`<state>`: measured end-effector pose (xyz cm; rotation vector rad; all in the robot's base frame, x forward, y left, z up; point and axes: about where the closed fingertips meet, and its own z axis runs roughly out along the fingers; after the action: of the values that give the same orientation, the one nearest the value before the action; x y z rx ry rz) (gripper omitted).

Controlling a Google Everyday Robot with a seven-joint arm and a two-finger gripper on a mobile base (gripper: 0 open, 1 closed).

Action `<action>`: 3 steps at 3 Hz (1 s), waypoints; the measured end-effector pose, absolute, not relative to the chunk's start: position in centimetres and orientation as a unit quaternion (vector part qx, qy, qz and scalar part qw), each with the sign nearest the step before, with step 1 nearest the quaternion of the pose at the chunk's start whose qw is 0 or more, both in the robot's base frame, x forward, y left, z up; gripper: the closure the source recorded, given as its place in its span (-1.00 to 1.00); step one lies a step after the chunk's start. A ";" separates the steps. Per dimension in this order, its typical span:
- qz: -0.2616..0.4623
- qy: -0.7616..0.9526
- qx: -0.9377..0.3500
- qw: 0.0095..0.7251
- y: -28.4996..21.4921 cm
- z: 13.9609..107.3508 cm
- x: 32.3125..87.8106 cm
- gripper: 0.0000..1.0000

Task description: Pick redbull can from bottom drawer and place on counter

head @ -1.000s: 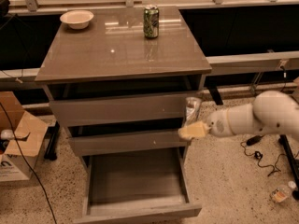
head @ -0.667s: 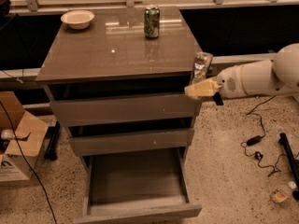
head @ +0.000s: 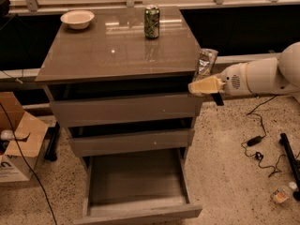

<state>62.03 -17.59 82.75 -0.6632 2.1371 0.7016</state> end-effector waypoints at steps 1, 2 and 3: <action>0.245 0.830 -0.292 0.407 -16.3 84.9 63.8 1.00; 0.211 0.805 -0.349 0.430 -13.6 88.2 66.3 1.00; 0.183 0.777 -0.411 0.440 -9.7 90.4 70.2 1.00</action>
Offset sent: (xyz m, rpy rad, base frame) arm 0.0790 0.0771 0.1054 -0.2428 -0.3435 0.1923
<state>70.16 -9.73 90.38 -1.0211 1.9296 0.4550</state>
